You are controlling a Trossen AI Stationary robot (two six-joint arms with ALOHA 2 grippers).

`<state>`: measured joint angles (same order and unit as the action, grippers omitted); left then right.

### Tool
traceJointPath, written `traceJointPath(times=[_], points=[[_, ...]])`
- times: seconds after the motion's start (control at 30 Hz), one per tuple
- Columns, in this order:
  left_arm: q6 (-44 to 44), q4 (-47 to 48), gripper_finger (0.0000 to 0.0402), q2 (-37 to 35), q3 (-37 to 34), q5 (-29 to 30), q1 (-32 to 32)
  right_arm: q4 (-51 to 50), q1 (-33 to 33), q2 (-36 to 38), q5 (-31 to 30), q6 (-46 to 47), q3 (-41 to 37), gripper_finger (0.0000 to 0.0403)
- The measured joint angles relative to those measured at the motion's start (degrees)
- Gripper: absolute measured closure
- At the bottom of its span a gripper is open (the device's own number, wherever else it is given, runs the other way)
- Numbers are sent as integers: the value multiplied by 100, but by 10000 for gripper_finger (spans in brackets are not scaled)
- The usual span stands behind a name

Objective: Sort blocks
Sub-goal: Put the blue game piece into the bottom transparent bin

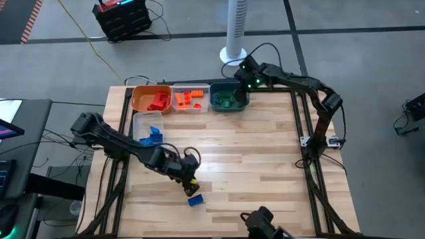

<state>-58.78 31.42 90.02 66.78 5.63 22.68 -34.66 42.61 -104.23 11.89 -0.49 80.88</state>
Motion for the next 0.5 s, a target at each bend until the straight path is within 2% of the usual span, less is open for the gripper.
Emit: traceJointPath(times=[0.1, 0.3, 0.5], points=[[248, 40, 239, 331, 306, -240, 158, -377, -17, 2, 1, -103, 454, 148], [727, 1143, 239, 1221, 1319, -396, 585, -861, -167, 4, -167, -388, 1387, 147], [1130, 1707, 238, 1994, 2150, -242, 835, -1049, -348, 11, -340, -565, 2154, 147]])
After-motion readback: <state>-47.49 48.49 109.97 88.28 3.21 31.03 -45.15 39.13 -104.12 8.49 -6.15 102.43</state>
